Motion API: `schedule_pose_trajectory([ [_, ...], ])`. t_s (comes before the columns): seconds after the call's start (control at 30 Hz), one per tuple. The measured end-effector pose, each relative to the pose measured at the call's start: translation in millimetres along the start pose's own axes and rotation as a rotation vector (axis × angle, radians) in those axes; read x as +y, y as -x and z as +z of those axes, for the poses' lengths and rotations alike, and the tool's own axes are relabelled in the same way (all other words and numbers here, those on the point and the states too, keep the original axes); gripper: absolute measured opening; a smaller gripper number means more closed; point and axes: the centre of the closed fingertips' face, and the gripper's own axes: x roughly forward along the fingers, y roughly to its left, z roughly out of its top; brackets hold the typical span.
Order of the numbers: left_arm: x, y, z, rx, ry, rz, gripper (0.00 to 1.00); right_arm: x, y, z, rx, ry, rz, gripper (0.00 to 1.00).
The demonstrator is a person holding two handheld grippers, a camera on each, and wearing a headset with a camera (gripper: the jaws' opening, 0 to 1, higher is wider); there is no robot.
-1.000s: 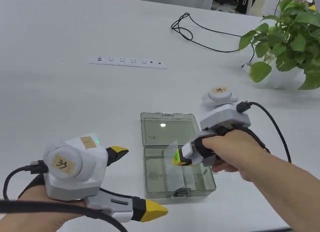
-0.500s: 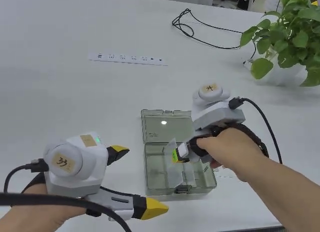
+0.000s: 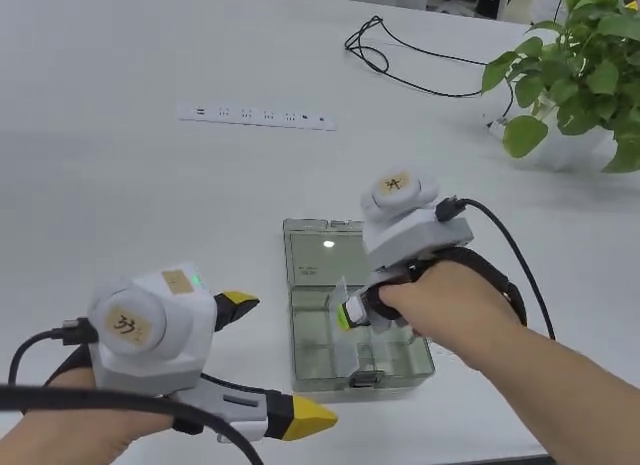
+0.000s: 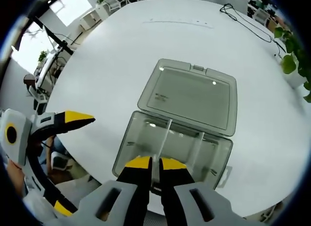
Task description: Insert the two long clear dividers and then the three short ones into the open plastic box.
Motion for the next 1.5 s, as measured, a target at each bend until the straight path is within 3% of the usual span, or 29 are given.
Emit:
schedule_pose_trajectory([
  [0.57,4.1,1.8,-3.3,0.015,-0.006,0.010,1.00,-2.3,-20.4,-3.3,-0.029,-0.041,0.088,0.09],
  [0.93,4.6,2.7,-0.1,0.009,-0.001,0.021,1.00,-1.0,-19.2,-3.4,-0.075,-0.076,0.150,0.10],
  [1.2,5.7,7.2,0.1,0.010,0.005,0.045,1.00,-0.2,-12.3,-5.4,-0.121,-0.108,0.212,0.15],
  [1.5,6.1,10.3,7.4,0.002,0.010,0.085,1.00,-0.1,13.7,7.8,-0.234,-0.067,0.266,0.23],
])
